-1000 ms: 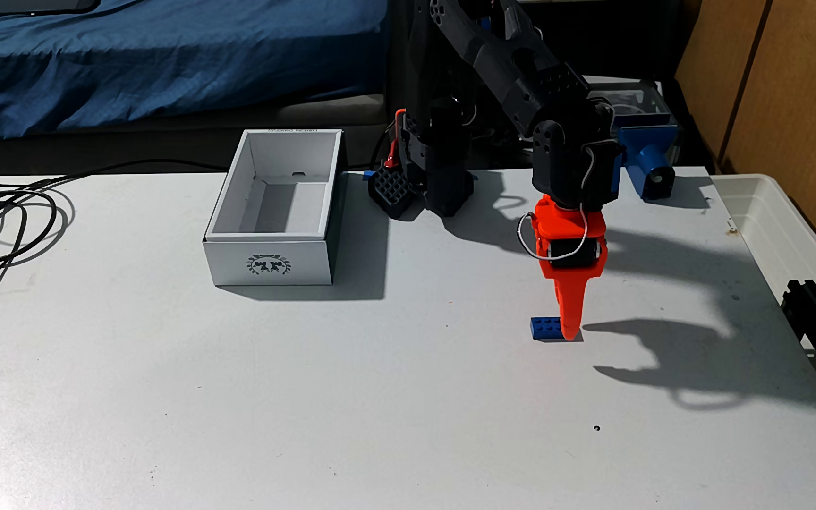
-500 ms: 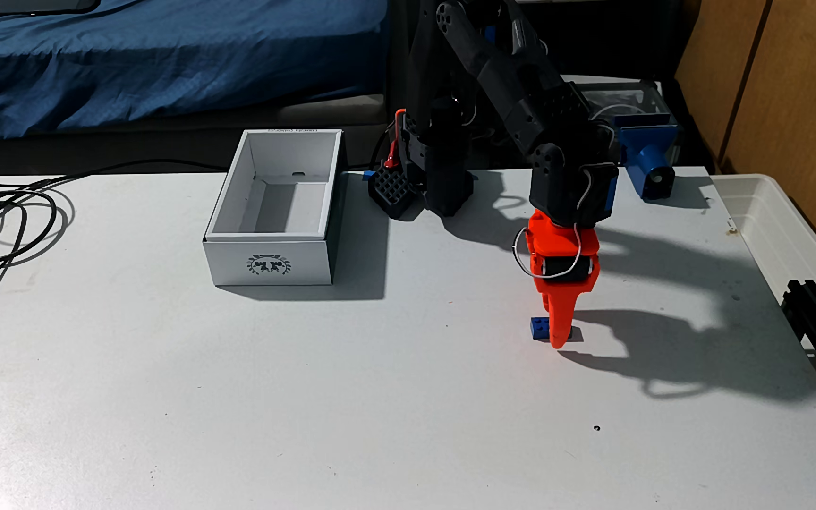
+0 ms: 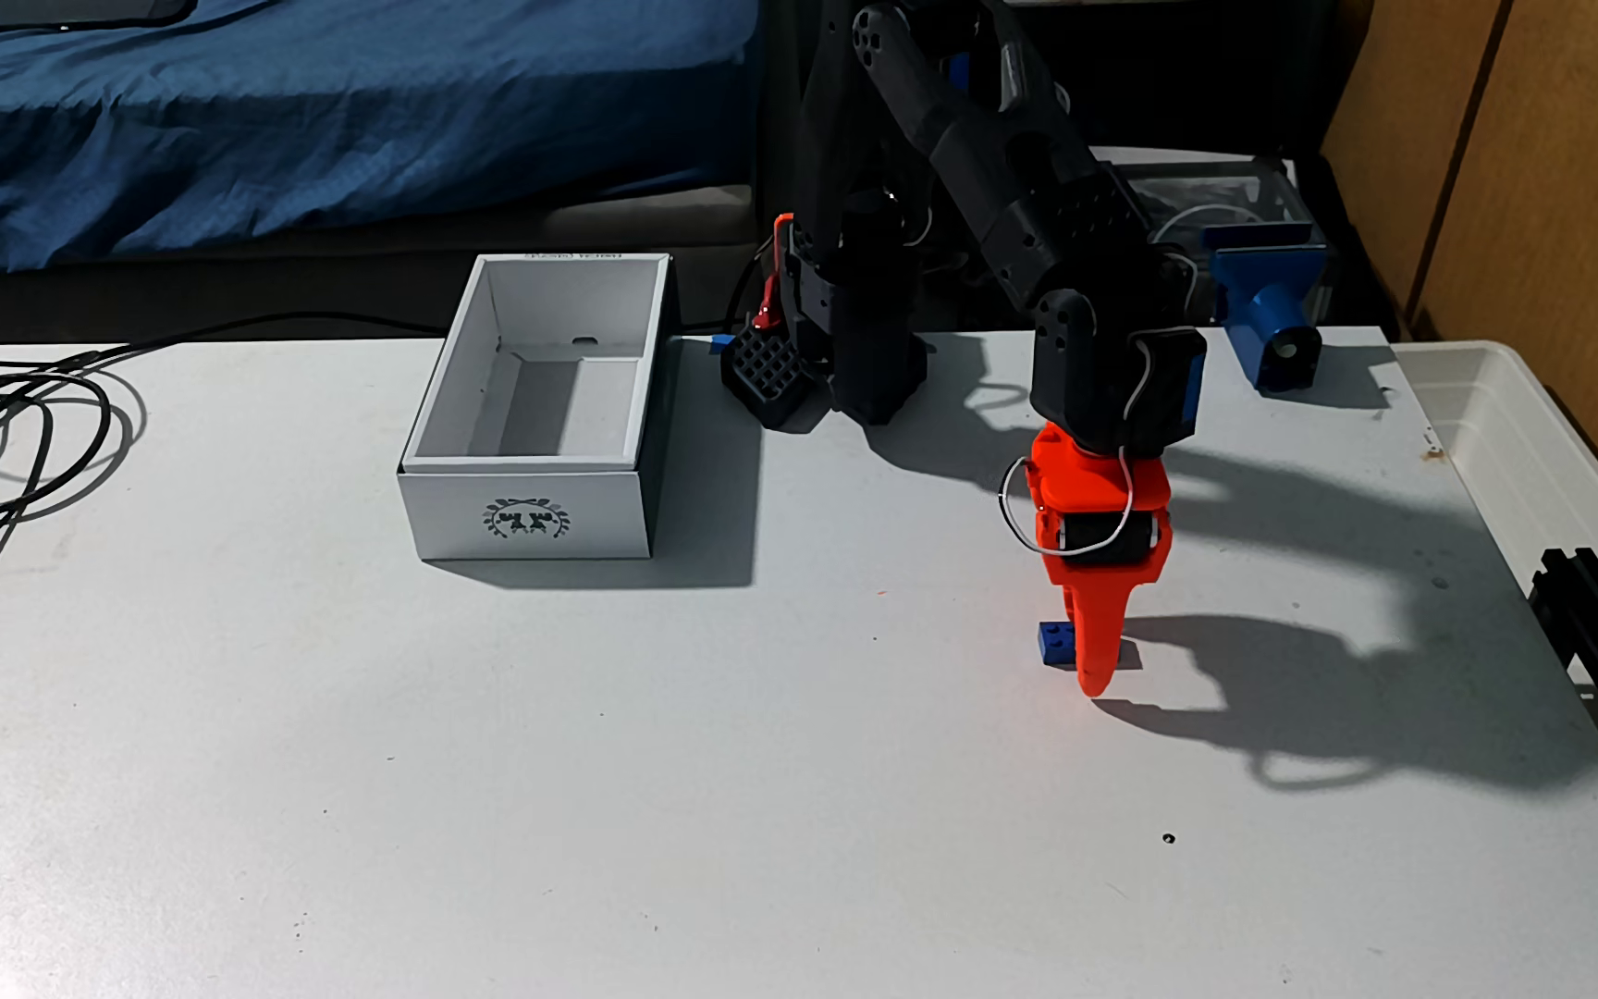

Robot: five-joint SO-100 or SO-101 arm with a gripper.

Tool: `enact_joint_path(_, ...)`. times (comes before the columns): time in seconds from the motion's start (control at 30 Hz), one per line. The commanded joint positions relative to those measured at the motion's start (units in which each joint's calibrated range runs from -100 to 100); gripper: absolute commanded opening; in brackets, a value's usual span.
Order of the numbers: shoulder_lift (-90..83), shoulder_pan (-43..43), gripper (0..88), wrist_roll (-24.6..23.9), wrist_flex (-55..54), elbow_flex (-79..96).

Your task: Grab the blue brick and place in box

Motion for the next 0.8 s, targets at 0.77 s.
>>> enact_joint_path(0.77,1.58,0.02,3.1,0.35,-0.45,-1.86)
